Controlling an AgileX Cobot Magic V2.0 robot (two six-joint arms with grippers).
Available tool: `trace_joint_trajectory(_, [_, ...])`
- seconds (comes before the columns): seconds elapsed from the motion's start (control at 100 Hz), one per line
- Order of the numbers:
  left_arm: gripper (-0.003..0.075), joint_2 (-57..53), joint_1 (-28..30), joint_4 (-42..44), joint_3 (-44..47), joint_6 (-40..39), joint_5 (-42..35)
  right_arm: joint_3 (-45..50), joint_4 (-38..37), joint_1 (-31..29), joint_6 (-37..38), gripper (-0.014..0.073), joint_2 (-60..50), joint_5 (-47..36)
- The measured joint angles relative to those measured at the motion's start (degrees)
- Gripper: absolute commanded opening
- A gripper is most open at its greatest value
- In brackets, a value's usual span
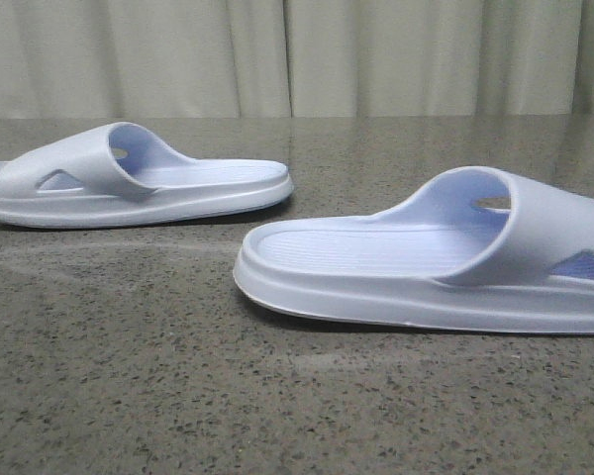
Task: Insert blue slippers together front up
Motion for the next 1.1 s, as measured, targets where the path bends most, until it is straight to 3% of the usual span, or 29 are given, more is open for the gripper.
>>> trace_joint_trajectory(0.14, [0.0366,0.00,0.00,-1.62,0.00,0.49,0.48,0.00,0.79,0.00,-1.23,0.0286,1.96,0.34])
trace_joint_trajectory(0.37, [0.0365,0.00,0.00,-4.77,0.00,2.49,1.80,-0.87,11.06,0.00,-11.08,0.0286,8.26,0.48])
trace_joint_trajectory(0.61, [0.0361,0.00,0.00,-5.43,0.00,3.82,2.53,-4.27,14.20,-0.22,-15.78,0.0286,15.22,0.60])
trace_joint_trajectory(0.999, [0.0361,0.00,0.00,-5.79,0.00,4.34,2.53,-5.64,27.18,-9.01,-33.26,0.0284,24.26,11.35])
trace_joint_trajectory(1.049, [0.0361,0.00,0.00,-5.91,0.00,4.34,2.53,-5.74,28.76,-9.86,-35.30,0.0248,25.15,12.60])
trace_joint_trajectory(1.099, [0.0361,0.00,0.00,-6.13,0.00,4.34,2.53,-5.74,29.61,-10.37,-36.58,0.0160,25.75,13.39])
